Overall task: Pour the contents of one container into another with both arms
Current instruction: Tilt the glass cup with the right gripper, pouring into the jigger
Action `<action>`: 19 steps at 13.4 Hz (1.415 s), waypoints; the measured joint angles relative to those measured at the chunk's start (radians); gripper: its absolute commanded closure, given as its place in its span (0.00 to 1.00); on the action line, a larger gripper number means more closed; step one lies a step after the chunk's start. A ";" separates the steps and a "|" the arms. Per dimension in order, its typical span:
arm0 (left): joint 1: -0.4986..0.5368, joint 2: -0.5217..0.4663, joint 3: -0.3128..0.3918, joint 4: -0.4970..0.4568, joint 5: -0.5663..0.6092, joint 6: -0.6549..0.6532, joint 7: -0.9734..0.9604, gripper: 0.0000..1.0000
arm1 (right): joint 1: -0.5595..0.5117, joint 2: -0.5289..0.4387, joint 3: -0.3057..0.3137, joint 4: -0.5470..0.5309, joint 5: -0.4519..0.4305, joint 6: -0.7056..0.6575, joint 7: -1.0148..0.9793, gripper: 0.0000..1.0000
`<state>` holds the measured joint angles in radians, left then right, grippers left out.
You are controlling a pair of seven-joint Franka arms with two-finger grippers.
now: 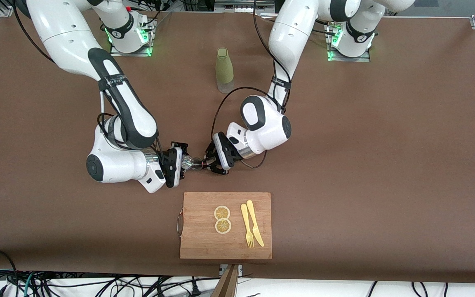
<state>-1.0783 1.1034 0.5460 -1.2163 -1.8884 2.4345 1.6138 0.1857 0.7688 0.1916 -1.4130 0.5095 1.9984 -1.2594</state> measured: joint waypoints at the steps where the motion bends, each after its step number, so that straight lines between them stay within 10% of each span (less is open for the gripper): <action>1: 0.000 0.000 0.000 0.000 0.000 0.000 0.000 1.00 | 0.000 0.000 0.001 0.000 -0.008 0.000 0.005 0.71; 19: 0.000 0.002 0.001 0.001 0.000 0.000 0.006 1.00 | -0.009 0.000 0.019 0.023 -0.075 0.001 0.008 0.71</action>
<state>-1.0780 1.1054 0.5474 -1.2153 -1.8884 2.4344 1.6194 0.1768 0.7686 0.2104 -1.3904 0.4344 1.9999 -1.2511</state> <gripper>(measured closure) 0.789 0.705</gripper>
